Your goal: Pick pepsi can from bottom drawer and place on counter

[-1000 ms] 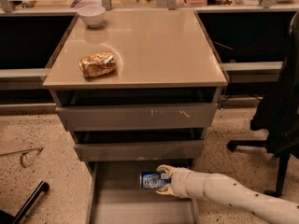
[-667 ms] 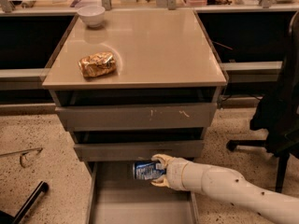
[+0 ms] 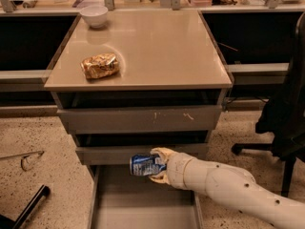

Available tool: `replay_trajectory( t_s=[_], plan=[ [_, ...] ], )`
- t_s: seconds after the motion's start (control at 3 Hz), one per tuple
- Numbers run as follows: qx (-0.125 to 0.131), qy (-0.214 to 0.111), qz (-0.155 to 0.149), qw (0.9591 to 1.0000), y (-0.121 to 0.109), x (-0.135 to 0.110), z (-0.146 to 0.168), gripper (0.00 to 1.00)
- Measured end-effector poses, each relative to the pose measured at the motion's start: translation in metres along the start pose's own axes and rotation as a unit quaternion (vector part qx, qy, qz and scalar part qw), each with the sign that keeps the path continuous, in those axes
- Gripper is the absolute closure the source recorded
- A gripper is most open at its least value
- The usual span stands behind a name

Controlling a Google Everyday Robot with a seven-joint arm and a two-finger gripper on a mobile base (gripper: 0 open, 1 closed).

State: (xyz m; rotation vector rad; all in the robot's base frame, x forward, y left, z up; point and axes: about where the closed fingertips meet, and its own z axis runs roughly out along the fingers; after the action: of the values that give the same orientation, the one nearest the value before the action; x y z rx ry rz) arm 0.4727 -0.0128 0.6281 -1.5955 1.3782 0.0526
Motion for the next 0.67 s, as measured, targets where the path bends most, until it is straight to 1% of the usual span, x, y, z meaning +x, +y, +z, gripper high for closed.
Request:
replay_trajectory(
  t_s=[0.33,0.67],
  plan=[
    [0.041,-0.007,-0.027,0.9988,-0.029,-0.022,-0.015,1.00],
    [0.100,-0.015,-0.089,0.9909,-0.095,-0.077,-0.040,1.00]
  ],
)
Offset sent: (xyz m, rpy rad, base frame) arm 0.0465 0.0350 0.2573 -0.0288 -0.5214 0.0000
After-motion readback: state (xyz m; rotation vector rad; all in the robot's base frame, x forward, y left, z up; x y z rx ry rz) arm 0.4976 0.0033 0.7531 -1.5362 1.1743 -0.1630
